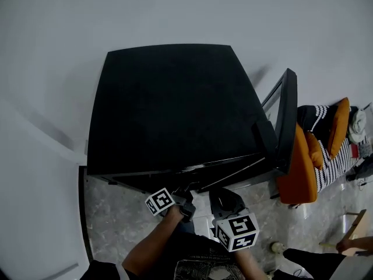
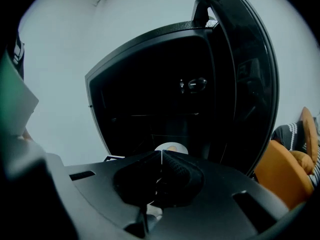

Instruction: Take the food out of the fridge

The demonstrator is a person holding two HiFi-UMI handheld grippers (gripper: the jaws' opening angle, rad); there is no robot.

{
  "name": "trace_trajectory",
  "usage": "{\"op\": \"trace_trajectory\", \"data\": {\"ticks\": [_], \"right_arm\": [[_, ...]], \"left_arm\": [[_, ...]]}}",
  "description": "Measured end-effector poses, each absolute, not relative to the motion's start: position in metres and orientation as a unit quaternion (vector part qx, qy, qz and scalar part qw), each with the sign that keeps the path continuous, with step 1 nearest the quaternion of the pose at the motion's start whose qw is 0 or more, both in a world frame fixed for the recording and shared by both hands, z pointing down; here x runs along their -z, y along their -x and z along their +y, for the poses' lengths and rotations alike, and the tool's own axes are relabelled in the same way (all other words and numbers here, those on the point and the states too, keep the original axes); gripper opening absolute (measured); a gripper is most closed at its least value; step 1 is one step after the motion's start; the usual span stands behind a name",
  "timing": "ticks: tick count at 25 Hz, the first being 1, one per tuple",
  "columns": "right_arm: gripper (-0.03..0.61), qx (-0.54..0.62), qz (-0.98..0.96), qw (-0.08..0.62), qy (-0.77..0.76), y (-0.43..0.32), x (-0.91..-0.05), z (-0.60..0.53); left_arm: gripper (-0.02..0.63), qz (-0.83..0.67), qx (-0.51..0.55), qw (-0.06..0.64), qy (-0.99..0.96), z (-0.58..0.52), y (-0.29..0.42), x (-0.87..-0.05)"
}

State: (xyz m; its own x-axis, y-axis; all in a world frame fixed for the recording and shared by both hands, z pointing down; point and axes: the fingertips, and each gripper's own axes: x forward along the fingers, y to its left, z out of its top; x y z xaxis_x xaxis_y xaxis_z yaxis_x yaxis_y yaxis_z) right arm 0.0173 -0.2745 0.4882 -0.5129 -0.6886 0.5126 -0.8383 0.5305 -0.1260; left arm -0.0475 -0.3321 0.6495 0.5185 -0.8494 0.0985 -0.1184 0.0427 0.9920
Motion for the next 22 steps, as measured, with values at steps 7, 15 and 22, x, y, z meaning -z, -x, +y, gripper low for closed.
{"op": "trace_trajectory", "data": {"ticks": [7, 15, 22], "right_arm": [[0.023, -0.186, -0.851, 0.213, -0.442, -0.013, -0.498, -0.289], [0.023, -0.198, -0.846, 0.219, -0.444, -0.016, -0.507, -0.299], [0.023, -0.202, -0.842, 0.221, -0.448, -0.016, -0.510, -0.304]], "left_arm": [[0.124, -0.395, 0.310, 0.613, -0.610, -0.351, 0.054, -0.661], [0.124, -0.393, 0.322, 0.624, -0.594, -0.362, 0.058, -0.670], [0.078, -0.389, 0.324, 0.643, -0.574, -0.366, 0.056, -0.673]]}}
